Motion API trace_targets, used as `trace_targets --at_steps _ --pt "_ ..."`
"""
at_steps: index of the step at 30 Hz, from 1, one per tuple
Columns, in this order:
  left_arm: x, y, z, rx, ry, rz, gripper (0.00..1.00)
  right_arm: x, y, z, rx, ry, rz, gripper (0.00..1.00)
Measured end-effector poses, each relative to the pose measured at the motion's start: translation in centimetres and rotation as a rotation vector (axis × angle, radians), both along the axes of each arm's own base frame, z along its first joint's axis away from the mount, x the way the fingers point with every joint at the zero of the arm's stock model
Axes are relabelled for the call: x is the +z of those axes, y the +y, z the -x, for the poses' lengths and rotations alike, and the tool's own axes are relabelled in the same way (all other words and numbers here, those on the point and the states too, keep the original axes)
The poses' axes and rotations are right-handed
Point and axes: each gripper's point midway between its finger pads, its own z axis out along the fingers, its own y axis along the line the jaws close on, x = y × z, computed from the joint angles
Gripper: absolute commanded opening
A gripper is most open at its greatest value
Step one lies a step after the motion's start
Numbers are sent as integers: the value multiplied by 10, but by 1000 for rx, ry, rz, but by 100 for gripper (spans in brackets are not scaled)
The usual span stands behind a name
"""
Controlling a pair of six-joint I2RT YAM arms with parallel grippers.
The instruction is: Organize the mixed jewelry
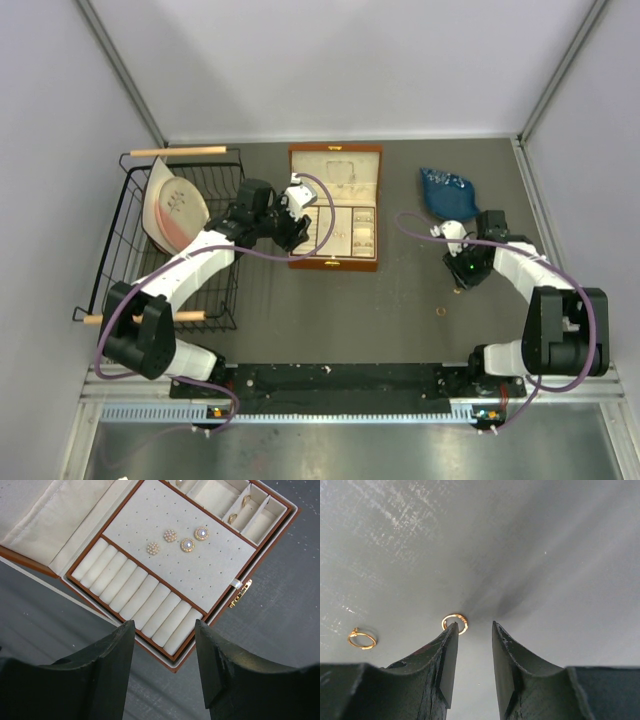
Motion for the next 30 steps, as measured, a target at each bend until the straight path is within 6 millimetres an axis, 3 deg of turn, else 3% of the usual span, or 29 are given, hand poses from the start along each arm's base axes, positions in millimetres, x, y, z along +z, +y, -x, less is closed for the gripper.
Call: trace_targets --at_steps 16,30 --pt "0 0 0 0 -1 -1 57 -5 0 -2 5 7 0 33" --pt "0 0 0 -3 -5 -5 57 -8 1 -4 14 7 -6 21"
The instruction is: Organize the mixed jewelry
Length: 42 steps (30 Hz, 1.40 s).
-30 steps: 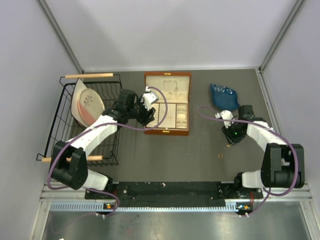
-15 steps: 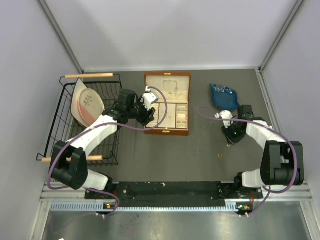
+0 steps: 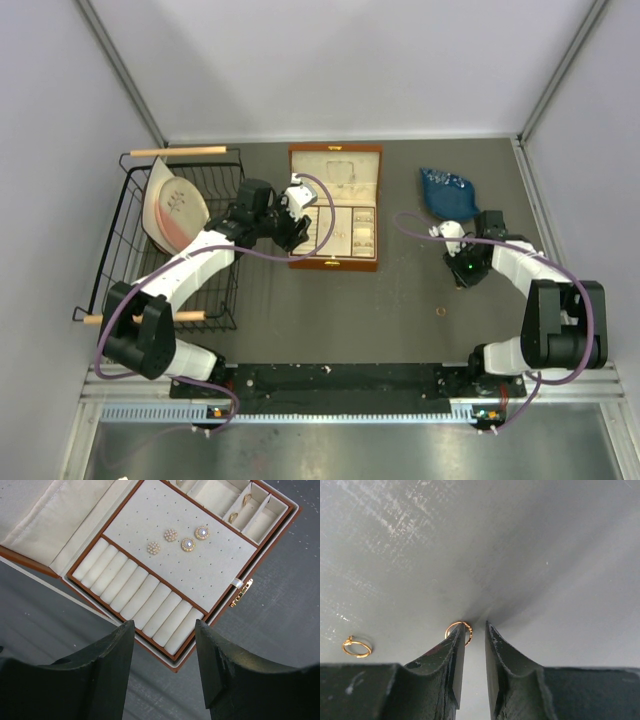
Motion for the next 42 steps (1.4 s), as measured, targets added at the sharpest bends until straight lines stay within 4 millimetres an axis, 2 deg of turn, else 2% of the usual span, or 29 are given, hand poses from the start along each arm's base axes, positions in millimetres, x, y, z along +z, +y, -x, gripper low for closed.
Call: trace_targets --at_steps 6,7,10,19,24,26,28,31,36,39,42 --pt "0 0 0 1 1 -1 57 0 0 2 6 -21 0 13" --pt "0 0 0 1 1 -2 57 0 1 3 9 -23 0 8" --pt "-1 1 1 2 4 -4 57 0 1 5 15 -33 -3 0" --pt "-1 1 1 2 7 -3 57 1 2 6 18 -37 -3 0" --pt "0 -1 1 17 24 20 56 9 3 17 -4 3 -17 0" --pt "3 -4 1 30 35 47 56 23 6 11 -19 -14 -30 0" --pt "7 -10 1 39 52 90 57 46 9 -2 -32 -66 -45 0" --pt "18 -23 5 39 102 184 58 88 21 -27 -47 -184 -75 0" --pt "48 -51 9 20 211 376 60 149 73 -50 17 -304 -156 0" --pt "67 -70 11 -5 260 468 69 185 109 -62 42 -359 -222 0" --pt "82 -88 18 -31 305 538 72 214 140 -75 47 -393 -279 0"
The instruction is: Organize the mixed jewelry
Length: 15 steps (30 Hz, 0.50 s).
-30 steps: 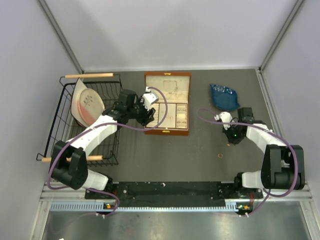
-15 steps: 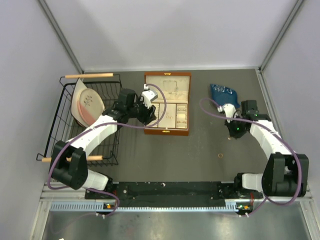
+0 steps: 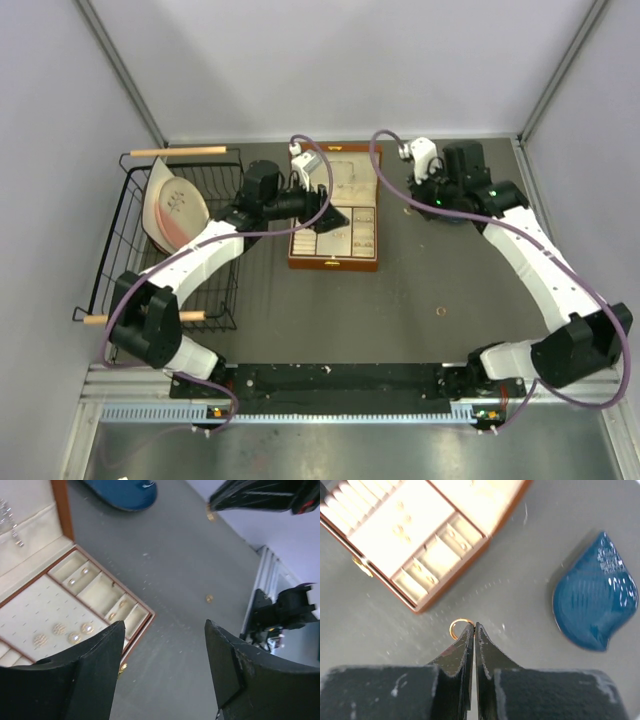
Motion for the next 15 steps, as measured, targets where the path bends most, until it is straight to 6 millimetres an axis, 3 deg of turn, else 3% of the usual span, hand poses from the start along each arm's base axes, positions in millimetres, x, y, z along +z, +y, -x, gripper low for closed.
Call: trace_targets --at_steps 4,8,15 --pt "21 -20 3 -30 32 69 73 20 37 -15 8 -9 -49 0" --pt "37 -33 1 -44 57 122 72 25 64 -22 19 -4 -57 0" --pt "37 -41 -3 -22 109 142 65 26 96 -26 23 22 -85 0"
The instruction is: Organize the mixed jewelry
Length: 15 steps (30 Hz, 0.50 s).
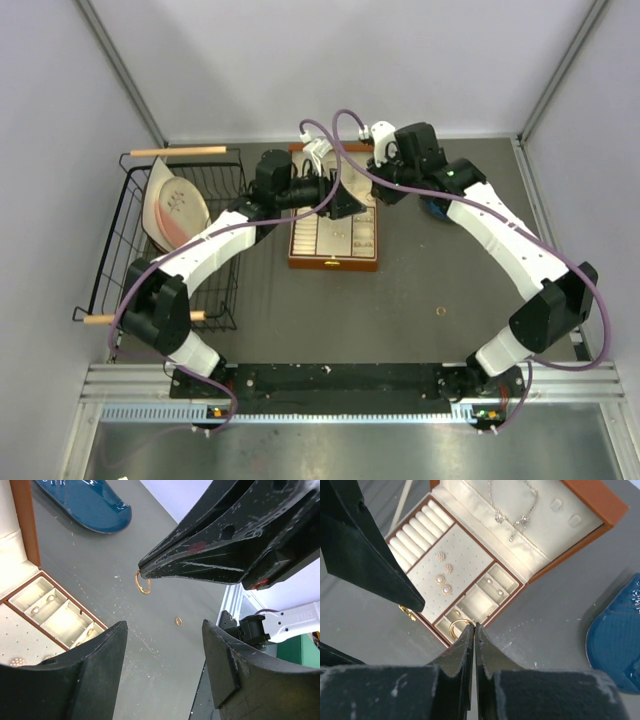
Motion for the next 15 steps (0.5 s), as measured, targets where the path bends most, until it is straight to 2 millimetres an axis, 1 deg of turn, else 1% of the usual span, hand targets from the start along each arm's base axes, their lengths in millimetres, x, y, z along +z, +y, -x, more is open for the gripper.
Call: trace_targets --at_steps 4,8,15 --pt "0 -1 -4 26 7 2 58 8 3 -3 -23 -4 -24 0" --pt "1 0 -9 58 5 3 56 17 4 -5 -42 -12 -49 0" --pt "-2 -3 -14 81 22 4 53 17 9 -1 -44 0 -62 0"
